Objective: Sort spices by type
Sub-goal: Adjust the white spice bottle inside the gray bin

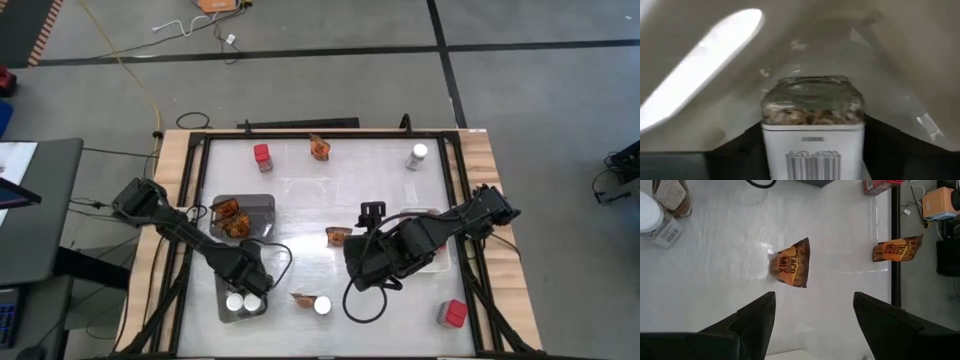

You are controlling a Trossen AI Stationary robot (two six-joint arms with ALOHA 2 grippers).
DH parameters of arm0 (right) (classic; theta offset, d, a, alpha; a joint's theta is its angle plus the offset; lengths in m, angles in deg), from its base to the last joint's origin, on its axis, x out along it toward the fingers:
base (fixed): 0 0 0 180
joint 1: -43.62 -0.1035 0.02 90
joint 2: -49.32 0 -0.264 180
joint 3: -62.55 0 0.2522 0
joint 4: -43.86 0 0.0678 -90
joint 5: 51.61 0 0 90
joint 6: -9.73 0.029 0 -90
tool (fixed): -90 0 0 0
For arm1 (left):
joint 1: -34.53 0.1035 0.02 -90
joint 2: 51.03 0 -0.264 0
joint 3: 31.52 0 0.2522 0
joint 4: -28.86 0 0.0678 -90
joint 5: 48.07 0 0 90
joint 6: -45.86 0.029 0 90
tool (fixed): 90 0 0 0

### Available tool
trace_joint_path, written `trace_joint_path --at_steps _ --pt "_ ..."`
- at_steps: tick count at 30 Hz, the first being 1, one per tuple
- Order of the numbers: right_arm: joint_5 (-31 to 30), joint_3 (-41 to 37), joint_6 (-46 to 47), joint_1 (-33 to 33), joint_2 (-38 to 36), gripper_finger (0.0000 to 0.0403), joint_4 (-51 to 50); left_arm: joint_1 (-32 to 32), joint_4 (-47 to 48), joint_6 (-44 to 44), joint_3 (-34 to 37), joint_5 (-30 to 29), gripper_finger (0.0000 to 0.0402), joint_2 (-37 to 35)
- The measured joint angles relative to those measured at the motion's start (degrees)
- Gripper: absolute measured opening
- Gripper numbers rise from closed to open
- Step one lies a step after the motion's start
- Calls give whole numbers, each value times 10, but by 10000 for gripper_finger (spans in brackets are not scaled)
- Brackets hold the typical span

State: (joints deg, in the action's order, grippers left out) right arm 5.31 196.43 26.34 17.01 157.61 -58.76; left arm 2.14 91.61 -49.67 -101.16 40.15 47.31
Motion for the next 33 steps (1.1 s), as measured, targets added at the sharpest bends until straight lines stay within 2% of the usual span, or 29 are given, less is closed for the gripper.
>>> trace_joint_path --at_steps 3,10,24,28,33 --pt "0 0 3 1 0 306 6 0 0 -10 0 0 189 -5" --pt "0 0 5 4 0 306 22 0 12 -34 1 0 189 -29" --pt "1 0 5 15 0 306 33 0 174 -27 -84 -9 189 -99" --pt "2 0 19 25 0 306 38 -3 221 -27 -98 -43 189 -139" --pt "2 -7 50 32 0 306 22 -11 216 -27 -100 -114 189 -220"
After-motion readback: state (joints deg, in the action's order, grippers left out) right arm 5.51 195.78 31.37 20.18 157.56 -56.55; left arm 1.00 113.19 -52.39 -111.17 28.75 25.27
